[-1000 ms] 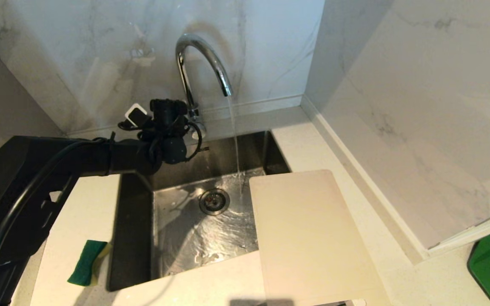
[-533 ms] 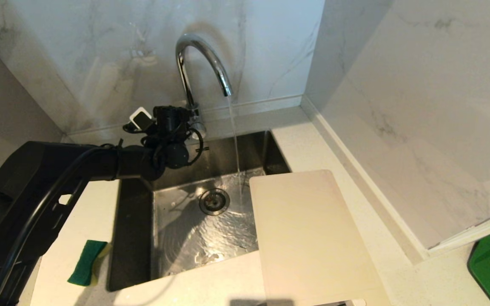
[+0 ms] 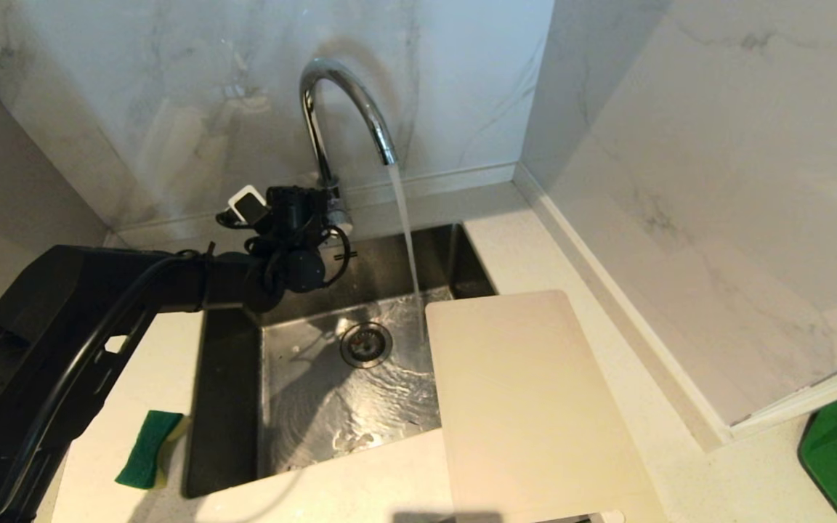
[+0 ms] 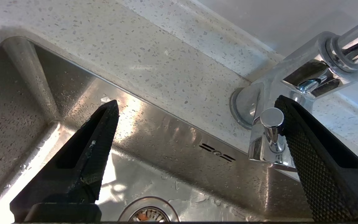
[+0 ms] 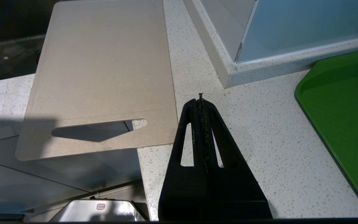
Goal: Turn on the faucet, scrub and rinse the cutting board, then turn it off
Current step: Turn on the tap
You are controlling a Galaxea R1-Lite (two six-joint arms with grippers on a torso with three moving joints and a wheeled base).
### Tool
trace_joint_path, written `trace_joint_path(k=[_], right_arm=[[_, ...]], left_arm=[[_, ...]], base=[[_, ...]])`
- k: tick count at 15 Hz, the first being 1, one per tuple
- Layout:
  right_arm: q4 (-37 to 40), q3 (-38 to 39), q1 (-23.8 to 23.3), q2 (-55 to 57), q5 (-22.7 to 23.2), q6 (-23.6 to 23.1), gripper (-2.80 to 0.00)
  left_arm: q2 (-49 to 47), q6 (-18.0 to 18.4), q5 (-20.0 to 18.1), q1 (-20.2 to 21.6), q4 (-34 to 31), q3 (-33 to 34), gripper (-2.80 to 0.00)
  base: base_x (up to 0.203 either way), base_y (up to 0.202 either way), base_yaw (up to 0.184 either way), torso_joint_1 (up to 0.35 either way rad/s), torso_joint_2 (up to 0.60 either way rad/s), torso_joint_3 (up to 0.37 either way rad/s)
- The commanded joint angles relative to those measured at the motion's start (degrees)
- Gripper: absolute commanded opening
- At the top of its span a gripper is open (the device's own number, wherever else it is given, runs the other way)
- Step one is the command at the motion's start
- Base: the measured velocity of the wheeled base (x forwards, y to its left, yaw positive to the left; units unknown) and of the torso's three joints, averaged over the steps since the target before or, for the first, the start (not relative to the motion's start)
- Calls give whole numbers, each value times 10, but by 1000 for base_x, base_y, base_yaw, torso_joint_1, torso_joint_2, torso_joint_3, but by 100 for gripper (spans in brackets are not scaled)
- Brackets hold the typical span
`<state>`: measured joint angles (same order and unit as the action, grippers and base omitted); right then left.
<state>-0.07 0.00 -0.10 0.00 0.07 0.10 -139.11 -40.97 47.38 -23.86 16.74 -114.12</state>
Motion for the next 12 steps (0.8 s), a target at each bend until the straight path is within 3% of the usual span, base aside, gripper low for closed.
trace_joint_path(k=[1, 4, 10, 12], right_arm=[[0, 0, 0, 0, 0, 0, -280], [0, 0, 0, 0, 0, 0, -280], [0, 0, 0, 0, 0, 0, -280], [0, 0, 0, 0, 0, 0, -280]], left_arm=[[0, -4, 6, 3, -8, 1, 0], [9, -15, 26, -6, -38, 2, 0], [24, -139, 21, -14, -194, 3, 0], [29, -148, 19, -15, -199, 3, 0]], base=[[0, 0, 0, 0, 0, 0], [0, 0, 0, 0, 0, 0], [0, 0, 0, 0, 0, 0], [0, 0, 0, 0, 0, 0]])
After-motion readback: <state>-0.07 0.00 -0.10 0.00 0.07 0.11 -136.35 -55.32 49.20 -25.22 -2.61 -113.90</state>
